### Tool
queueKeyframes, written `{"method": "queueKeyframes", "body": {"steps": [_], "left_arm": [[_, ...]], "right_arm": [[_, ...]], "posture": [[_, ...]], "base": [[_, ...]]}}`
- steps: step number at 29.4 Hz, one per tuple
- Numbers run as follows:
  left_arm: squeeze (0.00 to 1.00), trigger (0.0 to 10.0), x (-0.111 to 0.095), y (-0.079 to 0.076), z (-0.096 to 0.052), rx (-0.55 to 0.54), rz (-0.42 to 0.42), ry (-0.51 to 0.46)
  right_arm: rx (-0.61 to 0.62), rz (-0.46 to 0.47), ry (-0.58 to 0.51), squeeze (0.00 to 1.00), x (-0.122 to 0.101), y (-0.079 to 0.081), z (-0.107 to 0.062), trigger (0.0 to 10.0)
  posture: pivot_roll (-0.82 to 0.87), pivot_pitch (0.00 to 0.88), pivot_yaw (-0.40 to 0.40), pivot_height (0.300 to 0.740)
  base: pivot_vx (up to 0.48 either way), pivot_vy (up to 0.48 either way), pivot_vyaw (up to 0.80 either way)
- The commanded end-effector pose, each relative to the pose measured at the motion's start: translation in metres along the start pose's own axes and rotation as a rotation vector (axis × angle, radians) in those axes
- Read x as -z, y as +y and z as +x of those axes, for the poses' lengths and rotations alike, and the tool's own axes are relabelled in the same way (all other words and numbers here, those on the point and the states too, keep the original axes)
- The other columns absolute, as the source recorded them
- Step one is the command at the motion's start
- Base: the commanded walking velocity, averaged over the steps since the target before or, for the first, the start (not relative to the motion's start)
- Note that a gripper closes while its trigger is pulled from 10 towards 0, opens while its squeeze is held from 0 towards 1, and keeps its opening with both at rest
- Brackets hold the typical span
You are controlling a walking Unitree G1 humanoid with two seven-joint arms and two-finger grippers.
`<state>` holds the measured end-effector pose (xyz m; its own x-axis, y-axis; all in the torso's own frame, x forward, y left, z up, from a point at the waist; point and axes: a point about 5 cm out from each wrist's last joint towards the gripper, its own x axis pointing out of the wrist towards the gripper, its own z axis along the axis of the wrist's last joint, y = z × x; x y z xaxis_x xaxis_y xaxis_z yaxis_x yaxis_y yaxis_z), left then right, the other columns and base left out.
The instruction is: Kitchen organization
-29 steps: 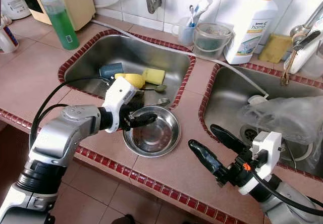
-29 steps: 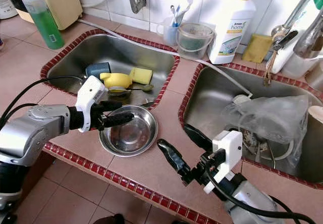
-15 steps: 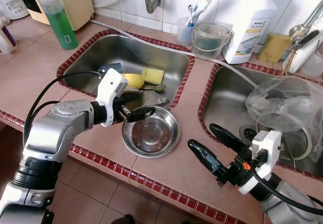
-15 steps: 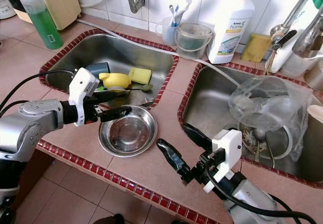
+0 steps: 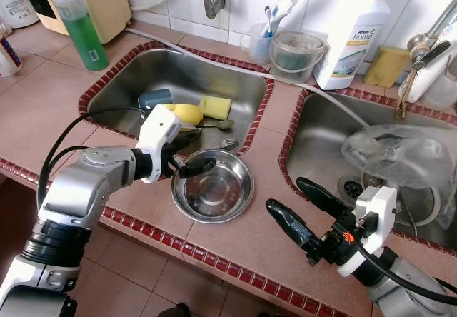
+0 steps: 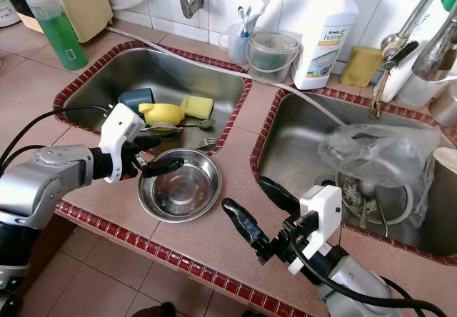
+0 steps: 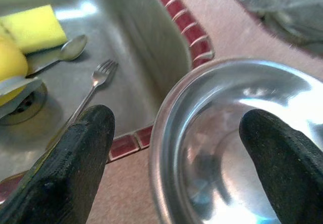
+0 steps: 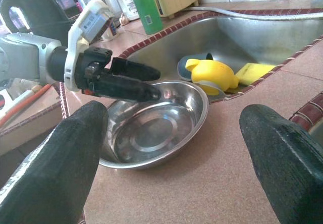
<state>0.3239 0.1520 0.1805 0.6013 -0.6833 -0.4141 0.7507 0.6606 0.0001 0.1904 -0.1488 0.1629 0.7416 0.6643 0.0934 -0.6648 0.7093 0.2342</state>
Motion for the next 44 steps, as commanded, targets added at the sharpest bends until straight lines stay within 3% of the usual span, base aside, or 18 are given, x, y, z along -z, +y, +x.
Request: {"method": "queueKeyframes", "body": {"steps": [1, 14, 15, 16, 17, 18, 19, 28, 44], "left_arm": [[0.00, 10.0, 0.007, 0.000, 0.000, 0.006, 0.005, 0.035], [0.00, 9.7, 0.012, -0.003, -0.001, 0.044, 0.015, 0.074], [0.00, 7.1, 0.012, -0.004, -0.001, 0.053, 0.017, 0.068], [0.00, 6.7, 0.012, -0.004, -0.001, 0.061, 0.013, 0.065], [0.00, 1.8, 0.011, -0.006, -0.001, 0.073, 0.022, 0.061], [0.00, 1.8, 0.011, -0.006, -0.001, 0.073, 0.022, 0.061], [0.00, 0.0, 0.012, -0.006, -0.002, 0.083, 0.019, 0.060], [0.00, 0.0, 0.010, -0.016, -0.004, 0.165, 0.035, 0.044], [0.00, 0.0, 0.013, -0.019, -0.006, 0.180, 0.028, 0.051]], "right_arm": [[0.008, 0.002, 0.005, 0.00, -0.001, 0.001, -0.002, 10.0], [-0.007, 0.005, 0.022, 0.00, 0.001, 0.003, -0.005, 10.0], [-0.011, 0.004, 0.026, 0.00, 0.001, 0.003, -0.005, 10.0], [-0.012, 0.003, 0.027, 0.00, 0.001, 0.003, -0.005, 10.0], [-0.012, 0.002, 0.026, 0.00, 0.001, 0.003, -0.005, 10.0], [-0.012, 0.002, 0.026, 0.00, 0.001, 0.003, -0.005, 10.0], [-0.012, 0.000, 0.026, 0.00, 0.001, 0.002, -0.005, 10.0], [-0.013, -0.006, 0.025, 0.00, 0.000, 0.001, -0.004, 10.0], [-0.018, -0.014, 0.021, 0.00, -0.001, 0.000, -0.001, 10.0]], "posture": [[0.01, 0.198, 0.013, 0.740], [0.00, 0.193, 0.012, 0.740], [0.00, 0.191, 0.011, 0.740], [0.00, 0.191, 0.011, 0.740], [0.00, 0.188, 0.012, 0.740], [0.00, 0.188, 0.012, 0.740], [0.00, 0.186, 0.011, 0.740], [0.00, 0.178, 0.011, 0.740], [0.00, 0.174, 0.009, 0.740]], "base": [[0.000, 0.000, 0.00], [0.000, 0.000, 0.00], [0.000, 0.000, 0.00], [0.000, 0.000, 0.00], [0.000, 0.000, 0.00], [0.000, 0.000, 0.00], [0.000, 0.000, 0.00], [0.000, 0.000, 0.00], [0.000, 0.000, 0.00]]}}
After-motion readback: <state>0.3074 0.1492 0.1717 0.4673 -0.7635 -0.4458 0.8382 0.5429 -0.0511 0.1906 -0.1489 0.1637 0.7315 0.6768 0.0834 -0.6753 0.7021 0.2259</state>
